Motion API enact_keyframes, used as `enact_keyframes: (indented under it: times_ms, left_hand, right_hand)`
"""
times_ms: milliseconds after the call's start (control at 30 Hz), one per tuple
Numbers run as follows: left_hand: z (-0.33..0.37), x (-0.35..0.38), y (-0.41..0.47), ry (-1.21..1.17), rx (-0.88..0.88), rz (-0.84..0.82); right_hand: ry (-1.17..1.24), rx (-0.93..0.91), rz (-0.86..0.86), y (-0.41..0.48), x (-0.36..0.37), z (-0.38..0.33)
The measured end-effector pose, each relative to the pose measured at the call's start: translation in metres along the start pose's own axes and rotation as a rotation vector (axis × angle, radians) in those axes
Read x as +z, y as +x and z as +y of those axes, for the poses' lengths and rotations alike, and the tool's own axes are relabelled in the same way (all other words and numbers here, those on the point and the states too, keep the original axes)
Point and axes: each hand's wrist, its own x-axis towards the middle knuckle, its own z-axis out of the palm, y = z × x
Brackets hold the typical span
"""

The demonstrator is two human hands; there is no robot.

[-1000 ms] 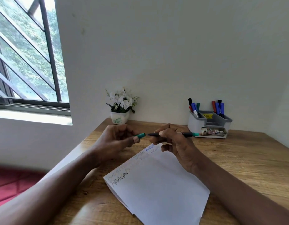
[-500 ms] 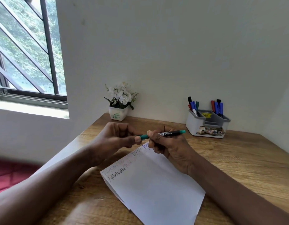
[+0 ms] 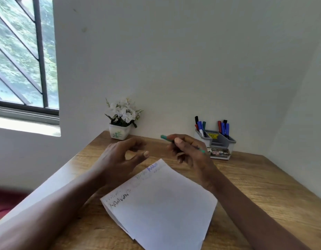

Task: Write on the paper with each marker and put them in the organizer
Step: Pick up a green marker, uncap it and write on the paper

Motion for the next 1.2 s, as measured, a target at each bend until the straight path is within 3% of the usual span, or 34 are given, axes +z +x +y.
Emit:
enact_keyframes:
  times_ms: [133, 333, 467, 600, 700, 900, 1033, 1133, 1200]
  left_hand:
    - [-0.012, -0.004, 0.004, 0.206, -0.018, -0.146]
    - [-0.032, 0.004, 0.018, 0.349, -0.12, -0.363]
    - [-0.036, 0.008, 0.021, 0.404, -0.149, -0.471]
    - [-0.038, 0.008, 0.021, 0.398, -0.143, -0.483]
    - [-0.032, 0.006, 0.02, 0.403, -0.15, -0.499]
    - [-0.028, 0.005, 0.021, 0.407, -0.167, -0.512]
    - [-0.029, 0.006, 0.02, 0.402, -0.149, -0.488]
    - [-0.024, -0.001, 0.017, 0.337, -0.131, -0.412]
    - [-0.019, -0.011, 0.014, 0.314, -0.076, -0.278]
  right_hand:
    - [-0.102, -0.002, 0.168, 0.007, -0.035, -0.012]
    - [-0.376, -0.122, 0.579, 0.036, -0.079, -0.019]
    - [-0.558, -0.219, 0.688, 0.058, -0.094, -0.028]
    - [-0.69, -0.288, 0.634, 0.078, -0.102, -0.025]
    - [-0.94, -0.299, 0.517, 0.087, -0.112, -0.012]
    - [-1.169, -0.217, 0.282, 0.093, -0.121, 0.02]
    - [-1.298, -0.129, 0.223, 0.093, -0.124, 0.035]
    - [-1.389, -0.31, 0.256, 0.08, -0.113, 0.027]
    - [-1.211, -0.444, 0.24, 0.054, -0.093, 0.016]
